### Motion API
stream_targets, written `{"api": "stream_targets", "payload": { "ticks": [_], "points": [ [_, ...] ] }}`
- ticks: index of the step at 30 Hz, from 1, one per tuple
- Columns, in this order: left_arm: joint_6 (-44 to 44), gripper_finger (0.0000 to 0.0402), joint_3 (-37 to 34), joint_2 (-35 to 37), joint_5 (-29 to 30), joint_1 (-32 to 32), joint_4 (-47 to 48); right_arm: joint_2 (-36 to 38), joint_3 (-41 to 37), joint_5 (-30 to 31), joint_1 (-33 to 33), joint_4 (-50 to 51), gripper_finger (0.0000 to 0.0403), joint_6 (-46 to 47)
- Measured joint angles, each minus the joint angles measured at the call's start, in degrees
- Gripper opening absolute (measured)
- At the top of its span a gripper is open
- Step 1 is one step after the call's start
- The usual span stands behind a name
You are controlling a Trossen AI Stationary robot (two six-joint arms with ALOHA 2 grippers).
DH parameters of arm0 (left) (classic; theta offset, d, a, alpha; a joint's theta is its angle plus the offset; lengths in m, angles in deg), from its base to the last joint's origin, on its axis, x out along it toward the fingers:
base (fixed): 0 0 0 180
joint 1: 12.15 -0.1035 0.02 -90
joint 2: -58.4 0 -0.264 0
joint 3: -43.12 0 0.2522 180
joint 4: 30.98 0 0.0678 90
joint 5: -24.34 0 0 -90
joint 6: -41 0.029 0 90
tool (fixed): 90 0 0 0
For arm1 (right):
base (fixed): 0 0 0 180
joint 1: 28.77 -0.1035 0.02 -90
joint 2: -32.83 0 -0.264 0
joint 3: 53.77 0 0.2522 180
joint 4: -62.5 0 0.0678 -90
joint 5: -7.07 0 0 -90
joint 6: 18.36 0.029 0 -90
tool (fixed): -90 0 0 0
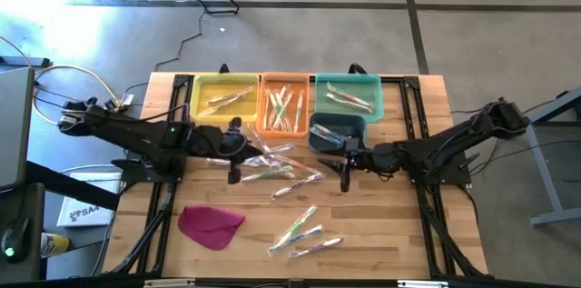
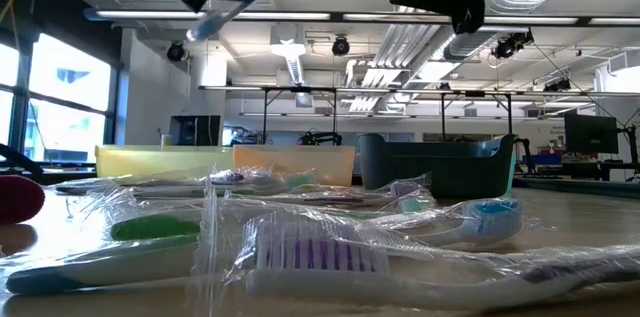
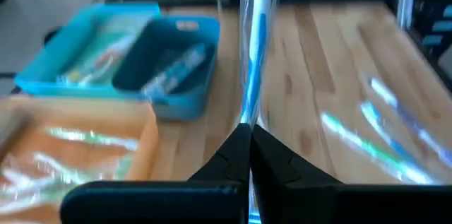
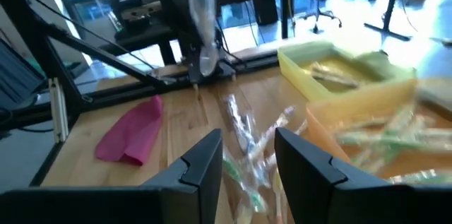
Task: Pick & Place Toothbrushes
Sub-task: Put the blue toothbrush into the dark blue bin
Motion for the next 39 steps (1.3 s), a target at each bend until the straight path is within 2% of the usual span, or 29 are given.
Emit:
{"api": "stream_targets", "payload": {
  "ticks": [6,11,16,25,31,35,39],
  "points": [
    [0.6,0.0,0.0,0.0,-2.1,-3.2,-5.8,-5.6,0.0,-4.4,2.6,-12.9,0.0123,-5.3],
    [0.6,0.0,0.0,-0.1,-2.8,-3.9,-6.1,-11.4,0.0,-4.6,4.2,-25.0,0.0123,-9.3],
    [0.6,0.0,0.0,-0.1,-2.8,-3.8,-6.0,-16.4,0.3,-4.7,5.0,-32.8,0.0135,-10.5],
    [0.4,0.0,0.0,-0.1,-2.8,-3.8,-6.0,-24.3,7.2,-4.7,5.5,-35.6,0.0212,-10.6],
    [0.4,0.0,0.0,-0.1,-2.7,-3.8,-6.0,-28.0,12.6,-6.0,7.0,-35.6,0.0214,-10.6],
    [0.4,0.0,0.0,-0.1,-2.7,-3.8,-6.0,-28.8,14.8,-9.1,8.0,-35.5,0.0207,-10.6],
    [0.4,0.0,0.0,-0.1,-2.7,-3.8,-6.0,-28.8,15.5,-9.5,8.4,-35.6,0.0197,-10.5]
  ]
}}
